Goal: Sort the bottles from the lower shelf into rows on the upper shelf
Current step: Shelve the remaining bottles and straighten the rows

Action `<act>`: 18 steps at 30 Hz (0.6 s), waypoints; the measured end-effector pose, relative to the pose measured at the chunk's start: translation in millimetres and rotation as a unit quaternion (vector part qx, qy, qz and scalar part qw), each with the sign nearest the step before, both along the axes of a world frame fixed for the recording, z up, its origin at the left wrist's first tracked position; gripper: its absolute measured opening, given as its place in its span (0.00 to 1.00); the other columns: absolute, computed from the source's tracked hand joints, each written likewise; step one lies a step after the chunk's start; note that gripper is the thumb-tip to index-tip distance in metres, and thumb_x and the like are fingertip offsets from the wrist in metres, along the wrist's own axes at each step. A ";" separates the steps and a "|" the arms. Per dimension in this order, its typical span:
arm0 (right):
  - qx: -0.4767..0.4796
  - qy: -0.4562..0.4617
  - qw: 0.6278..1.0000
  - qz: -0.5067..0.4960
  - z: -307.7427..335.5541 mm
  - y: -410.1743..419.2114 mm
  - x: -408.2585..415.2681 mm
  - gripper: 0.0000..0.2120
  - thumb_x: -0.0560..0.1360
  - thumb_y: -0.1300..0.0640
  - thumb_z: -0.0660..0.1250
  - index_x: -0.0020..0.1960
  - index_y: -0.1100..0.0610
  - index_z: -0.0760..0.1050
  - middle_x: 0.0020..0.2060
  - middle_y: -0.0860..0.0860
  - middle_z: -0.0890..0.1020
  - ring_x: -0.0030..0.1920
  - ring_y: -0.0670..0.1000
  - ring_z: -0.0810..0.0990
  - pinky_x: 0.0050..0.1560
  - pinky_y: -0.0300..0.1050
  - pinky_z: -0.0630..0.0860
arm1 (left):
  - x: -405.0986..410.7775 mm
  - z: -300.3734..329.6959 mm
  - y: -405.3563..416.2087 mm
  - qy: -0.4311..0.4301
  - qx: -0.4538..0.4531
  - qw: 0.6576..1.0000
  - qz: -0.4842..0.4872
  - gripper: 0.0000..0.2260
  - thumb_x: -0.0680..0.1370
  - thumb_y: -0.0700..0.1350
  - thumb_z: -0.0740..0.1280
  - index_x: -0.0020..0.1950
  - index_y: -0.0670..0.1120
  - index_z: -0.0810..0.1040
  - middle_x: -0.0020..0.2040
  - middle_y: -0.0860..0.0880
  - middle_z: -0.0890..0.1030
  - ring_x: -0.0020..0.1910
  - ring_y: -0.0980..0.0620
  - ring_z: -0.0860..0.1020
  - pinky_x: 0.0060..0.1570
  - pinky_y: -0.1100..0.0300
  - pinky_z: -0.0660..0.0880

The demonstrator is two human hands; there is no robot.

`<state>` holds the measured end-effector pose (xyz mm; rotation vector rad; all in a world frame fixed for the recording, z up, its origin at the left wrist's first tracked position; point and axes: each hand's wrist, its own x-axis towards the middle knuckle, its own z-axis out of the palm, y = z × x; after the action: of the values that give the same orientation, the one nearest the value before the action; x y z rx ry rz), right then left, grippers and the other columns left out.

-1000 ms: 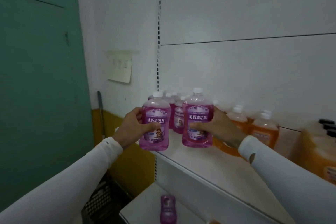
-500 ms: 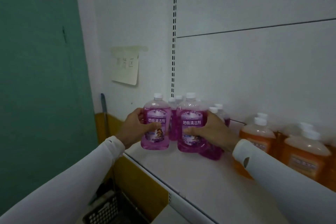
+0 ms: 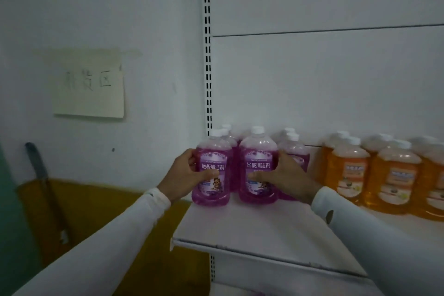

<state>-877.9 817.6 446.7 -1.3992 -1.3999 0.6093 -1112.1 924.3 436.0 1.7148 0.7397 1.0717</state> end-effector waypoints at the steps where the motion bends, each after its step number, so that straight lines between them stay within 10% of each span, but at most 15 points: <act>1: -0.010 0.002 1.000 -0.015 -4.4 -1.5 -2.9 0.29 0.64 0.57 0.82 0.61 0.52 0.75 0.51 0.49 0.85 0.48 0.45 0.85 0.45 0.40 0.82 | 0.3 -2.6 3.3 0.003 -0.001 1.000 -0.015 0.24 0.67 0.35 0.77 0.60 0.42 0.74 0.53 0.46 0.83 0.48 0.54 0.83 0.46 0.60 0.81; 13: -0.058 -0.043 0.995 -0.068 -19.5 -4.1 -10.3 0.32 0.65 0.54 0.81 0.65 0.47 0.70 0.54 0.43 0.82 0.49 0.39 0.83 0.39 0.32 0.78 | 6.9 -25.9 30.7 0.021 0.011 0.995 -0.098 0.28 0.65 0.44 0.79 0.61 0.46 0.73 0.55 0.48 0.83 0.53 0.51 0.82 0.49 0.59 0.80; 18: -0.067 -0.101 0.987 -0.107 -27.9 5.1 -8.3 0.40 0.60 0.41 0.81 0.67 0.47 0.69 0.57 0.42 0.81 0.54 0.41 0.81 0.52 0.40 0.80 | 6.2 -27.5 36.9 0.055 0.051 0.995 -0.073 0.30 0.64 0.53 0.80 0.62 0.53 0.73 0.55 0.53 0.82 0.52 0.55 0.81 0.52 0.57 0.80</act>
<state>-886.1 822.7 418.8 -1.7329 -1.3597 0.4365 -1105.9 961.2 408.5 1.8955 0.6262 0.9344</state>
